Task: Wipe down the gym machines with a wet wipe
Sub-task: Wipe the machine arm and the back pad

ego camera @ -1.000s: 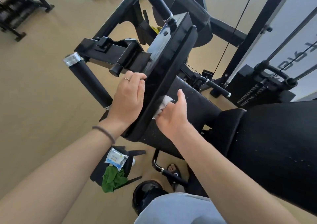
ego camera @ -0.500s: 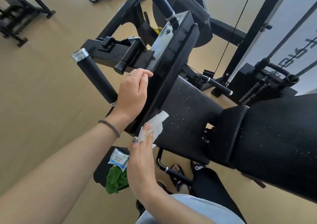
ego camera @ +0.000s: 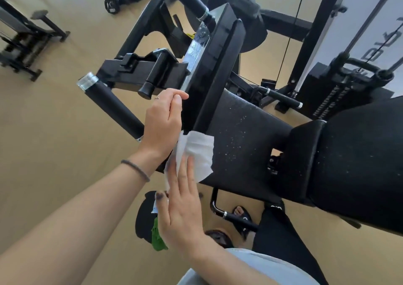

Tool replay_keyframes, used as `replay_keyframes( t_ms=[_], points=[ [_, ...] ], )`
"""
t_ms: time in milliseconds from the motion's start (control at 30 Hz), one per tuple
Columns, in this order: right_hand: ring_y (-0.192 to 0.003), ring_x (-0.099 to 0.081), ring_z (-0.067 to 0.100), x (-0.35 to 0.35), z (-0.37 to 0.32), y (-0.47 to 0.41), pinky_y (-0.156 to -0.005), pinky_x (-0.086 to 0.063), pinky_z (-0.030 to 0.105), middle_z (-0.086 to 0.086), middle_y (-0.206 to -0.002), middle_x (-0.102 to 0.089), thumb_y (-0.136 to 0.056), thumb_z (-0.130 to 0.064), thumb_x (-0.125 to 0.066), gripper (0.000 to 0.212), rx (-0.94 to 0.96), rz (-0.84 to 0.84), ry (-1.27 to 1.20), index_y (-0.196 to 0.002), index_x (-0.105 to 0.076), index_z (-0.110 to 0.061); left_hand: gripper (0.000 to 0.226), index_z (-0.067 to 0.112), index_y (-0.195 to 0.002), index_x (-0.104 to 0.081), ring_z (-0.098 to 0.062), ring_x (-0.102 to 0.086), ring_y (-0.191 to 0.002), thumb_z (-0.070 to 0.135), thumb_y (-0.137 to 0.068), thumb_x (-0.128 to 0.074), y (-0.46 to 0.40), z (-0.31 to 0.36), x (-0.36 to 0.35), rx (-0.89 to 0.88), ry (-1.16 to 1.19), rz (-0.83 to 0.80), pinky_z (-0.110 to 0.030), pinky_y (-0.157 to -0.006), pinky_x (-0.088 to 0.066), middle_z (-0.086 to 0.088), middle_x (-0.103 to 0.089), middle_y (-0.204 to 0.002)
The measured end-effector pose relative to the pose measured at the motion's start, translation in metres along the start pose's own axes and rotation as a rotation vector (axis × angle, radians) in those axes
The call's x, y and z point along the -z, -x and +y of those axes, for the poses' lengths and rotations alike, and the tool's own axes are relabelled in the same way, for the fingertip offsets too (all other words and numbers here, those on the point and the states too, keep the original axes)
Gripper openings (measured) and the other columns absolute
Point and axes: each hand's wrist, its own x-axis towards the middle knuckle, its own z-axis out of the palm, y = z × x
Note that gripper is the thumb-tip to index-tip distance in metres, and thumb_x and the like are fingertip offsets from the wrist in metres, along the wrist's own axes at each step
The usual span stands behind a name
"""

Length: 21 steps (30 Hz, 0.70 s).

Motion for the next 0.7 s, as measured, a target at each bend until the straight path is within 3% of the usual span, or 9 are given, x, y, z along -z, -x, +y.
replay_keyframes(
  t_ms=[133,300,533,700],
  points=[
    [-0.158,0.005,0.027,0.0,0.012,-0.01,-0.126,-0.013,0.047,0.007,-0.171,-0.001,-0.108,-0.039,-0.017,0.06,0.039,-0.015,0.131,-0.162,-0.009,-0.013,0.029,0.015,-0.109,-0.066,-0.001,-0.05,-0.065,0.017,-0.107,-0.037,0.001,0.0,0.0,0.029,0.035,-0.014,-0.012,-0.062,-0.037,0.02,-0.052,-0.077],
    [-0.155,0.016,0.012,0.028,0.016,-0.082,-0.128,-0.005,0.043,0.003,-0.171,0.005,-0.108,-0.042,-0.011,0.062,-0.149,0.092,-0.037,-0.162,-0.005,-0.014,0.029,0.014,-0.11,-0.066,-0.003,-0.053,-0.074,0.019,-0.106,-0.037,0.002,0.002,0.001,0.021,0.039,-0.027,-0.016,-0.07,-0.041,0.017,-0.054,-0.08],
    [-0.153,0.022,0.009,0.004,-0.008,-0.004,-0.128,-0.01,0.039,-0.02,-0.164,0.027,-0.107,-0.047,-0.017,0.06,-0.144,-0.003,-0.235,-0.16,0.005,-0.031,0.027,0.015,-0.107,-0.065,-0.003,-0.048,-0.064,0.017,-0.106,-0.038,0.003,0.003,0.0,0.039,0.081,-0.019,-0.014,-0.06,-0.037,0.017,-0.052,-0.076],
    [-0.147,0.024,-0.006,0.038,0.012,-0.104,-0.128,-0.004,0.037,-0.022,-0.156,0.021,-0.11,-0.038,-0.022,0.057,-0.303,0.12,-0.323,-0.162,-0.001,-0.025,0.025,0.014,-0.106,-0.065,-0.001,-0.054,-0.075,0.017,-0.104,-0.04,0.001,0.004,0.0,0.02,0.037,-0.003,-0.011,-0.068,-0.039,0.017,-0.055,-0.083]
  ],
)
